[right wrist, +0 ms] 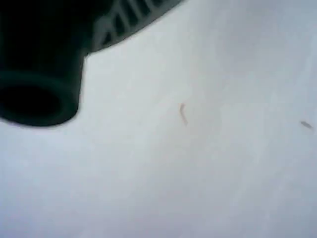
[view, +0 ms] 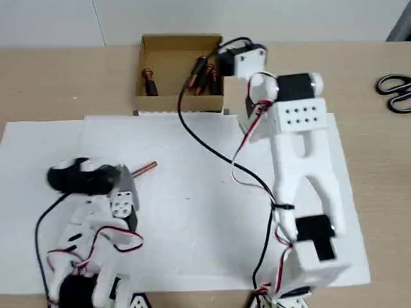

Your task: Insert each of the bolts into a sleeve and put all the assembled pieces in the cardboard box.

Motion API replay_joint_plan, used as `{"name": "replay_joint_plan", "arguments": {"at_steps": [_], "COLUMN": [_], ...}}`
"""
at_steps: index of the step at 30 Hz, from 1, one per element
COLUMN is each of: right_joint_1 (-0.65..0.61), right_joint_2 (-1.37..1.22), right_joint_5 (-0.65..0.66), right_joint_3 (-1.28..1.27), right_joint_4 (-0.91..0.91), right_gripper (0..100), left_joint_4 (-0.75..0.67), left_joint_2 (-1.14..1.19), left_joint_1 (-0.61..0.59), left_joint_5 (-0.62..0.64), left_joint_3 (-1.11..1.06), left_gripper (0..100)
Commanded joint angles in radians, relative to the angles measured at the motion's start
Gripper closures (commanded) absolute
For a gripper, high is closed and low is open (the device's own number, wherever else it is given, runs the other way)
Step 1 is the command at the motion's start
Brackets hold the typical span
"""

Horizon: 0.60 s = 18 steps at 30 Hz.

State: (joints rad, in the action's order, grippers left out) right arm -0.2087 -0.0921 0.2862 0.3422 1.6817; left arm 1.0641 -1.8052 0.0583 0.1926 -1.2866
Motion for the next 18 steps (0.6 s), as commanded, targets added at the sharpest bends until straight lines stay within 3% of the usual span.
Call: {"name": "replay_joint_plan", "arguments": {"at_steps": [1,9,14,18], "right_joint_1": [0.004,0.038,0.079,0.156], "right_joint_2": [0.143,0.312,0.325,0.323], "right_joint_5": [-0.057,-0.176,-0.178,-0.178], "right_joint_3": [-0.161,-0.430,-0.517,-0.617], "right_joint_4": [0.005,0.004,0.004,-0.007], "right_gripper": [99.6,99.5,99.5,99.5], "left_joint_4": [-0.026,-0.026,0.000,-0.002], "left_joint_2": [0.026,0.565,0.895,1.022], "left_joint_1": [-0.008,-0.008,-0.003,0.000], "left_joint_5": [0.005,0.023,0.226,0.390], "left_joint_3": [0.127,0.547,0.829,0.908], "left_gripper": [99,99,99,99]}}
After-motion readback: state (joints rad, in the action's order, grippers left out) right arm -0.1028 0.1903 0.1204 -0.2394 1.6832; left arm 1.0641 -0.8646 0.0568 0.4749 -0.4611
